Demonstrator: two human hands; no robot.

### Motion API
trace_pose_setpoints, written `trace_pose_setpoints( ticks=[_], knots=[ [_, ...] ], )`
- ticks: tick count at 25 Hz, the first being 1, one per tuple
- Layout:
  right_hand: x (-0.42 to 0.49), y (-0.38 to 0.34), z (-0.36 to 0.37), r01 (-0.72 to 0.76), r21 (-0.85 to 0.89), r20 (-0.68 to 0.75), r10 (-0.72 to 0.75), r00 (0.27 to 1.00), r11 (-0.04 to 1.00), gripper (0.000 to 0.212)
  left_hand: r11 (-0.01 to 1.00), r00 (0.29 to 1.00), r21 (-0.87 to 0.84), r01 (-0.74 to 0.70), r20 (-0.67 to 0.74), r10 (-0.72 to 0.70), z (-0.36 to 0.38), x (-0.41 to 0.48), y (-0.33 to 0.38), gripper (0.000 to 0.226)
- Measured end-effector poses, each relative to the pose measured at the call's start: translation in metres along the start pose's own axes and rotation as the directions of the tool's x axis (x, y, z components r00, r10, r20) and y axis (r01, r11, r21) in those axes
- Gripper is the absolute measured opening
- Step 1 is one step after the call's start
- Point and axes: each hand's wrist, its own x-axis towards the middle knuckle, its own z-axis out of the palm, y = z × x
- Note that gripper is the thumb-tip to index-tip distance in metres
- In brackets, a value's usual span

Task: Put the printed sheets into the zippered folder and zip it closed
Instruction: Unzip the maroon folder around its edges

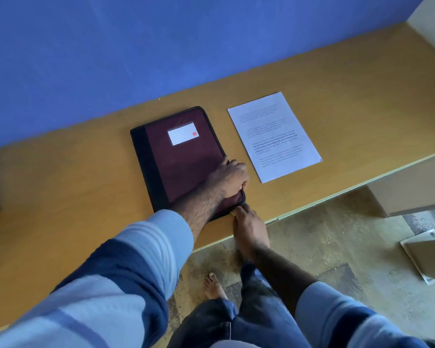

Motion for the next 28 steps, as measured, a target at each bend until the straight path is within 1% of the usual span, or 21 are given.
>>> trace_pose_setpoints(
  ticks=[1,2,3,4,5,6,7,8,10,12,15,17,19,21,23,25,28],
  knots=[
    [0.002,0.002,-0.002,-0.002,0.014,0.003,0.002,1.000,1.000,0.010,1.000,0.999,0.000,0.018,-0.028,-0.018,0.007,-0.005,0.002,0.016],
    [0.004,0.005,-0.006,-0.017,0.045,0.014,0.016,1.000,0.999,0.012,0.998,0.992,-0.033,0.050,-0.113,-0.053,0.012,-0.015,0.002,0.014],
    [0.005,0.008,-0.012,-0.047,0.088,0.021,0.045,0.999,0.995,0.015,0.993,0.964,-0.040,0.113,-0.239,-0.120,0.026,-0.029,0.002,0.011],
    [0.007,0.013,-0.019,-0.090,0.129,0.009,0.089,0.996,0.988,0.018,0.982,0.913,-0.074,0.173,-0.361,-0.188,0.040,-0.047,0.007,0.013],
    [0.012,0.017,-0.026,-0.137,0.157,-0.019,0.142,0.990,0.978,0.021,0.964,0.854,-0.113,0.240,-0.448,-0.265,0.056,-0.067,0.012,0.018],
    [0.019,0.020,-0.034,-0.191,0.170,-0.034,0.199,0.979,0.967,0.022,0.945,0.804,-0.150,0.289,-0.498,-0.325,0.070,-0.085,0.016,0.023],
    [0.027,0.022,-0.040,-0.242,0.170,-0.022,0.249,0.968,0.955,0.023,0.932,0.774,-0.169,0.321,-0.520,-0.361,0.083,-0.098,0.020,0.028],
    [0.036,0.023,-0.045,-0.284,0.168,0.016,0.286,0.958,0.944,0.023,0.919,0.770,-0.162,0.359,-0.505,-0.390,0.092,-0.108,0.027,0.033],
    [0.052,0.020,-0.048,-0.315,0.190,0.082,0.305,0.949,0.930,0.023,0.881,0.771,-0.143,0.450,-0.435,-0.465,0.103,-0.111,0.037,0.043],
    [0.063,0.015,-0.044,-0.311,0.214,0.092,0.298,0.950,0.926,0.023,0.838,0.758,-0.117,0.533,-0.375,-0.534,0.104,-0.104,0.046,0.049],
    [0.067,0.016,-0.040,-0.289,0.239,0.077,0.279,0.957,0.927,0.024,0.804,0.726,-0.138,0.578,-0.364,-0.584,0.106,-0.092,0.061,0.051],
    [0.067,0.017,-0.041,-0.275,0.260,0.081,0.263,0.961,0.925,0.025,0.785,0.695,-0.176,0.594,-0.381,-0.610,0.106,-0.085,0.068,0.048],
    [0.069,0.019,-0.042,-0.274,0.260,0.098,0.257,0.961,0.926,0.028,0.752,0.643,-0.232,0.618,-0.402,-0.652,0.105,-0.079,0.073,0.037],
    [0.071,0.021,-0.043,-0.271,0.246,0.113,0.250,0.961,0.931,0.039,0.726,0.600,-0.268,0.633,-0.422,-0.679,0.105,-0.075,0.076,0.027],
    [0.073,0.023,-0.043,-0.286,0.279,0.129,0.259,0.957,0.917,0.042,0.725,0.595,-0.270,0.634,-0.429,-0.680,0.106,-0.075,0.077,0.020],
    [0.076,0.027,-0.044,-0.316,0.316,0.157,0.279,0.947,0.895,0.035,0.731,0.607,-0.256,0.633,-0.423,-0.673,0.107,-0.077,0.077,0.013],
    [0.080,0.028,-0.045,-0.350,0.331,0.215,0.291,0.932,0.876,0.025,0.739,0.631,-0.209,0.640,-0.406,-0.661,0.105,-0.091,0.066,0.017]
  ],
)
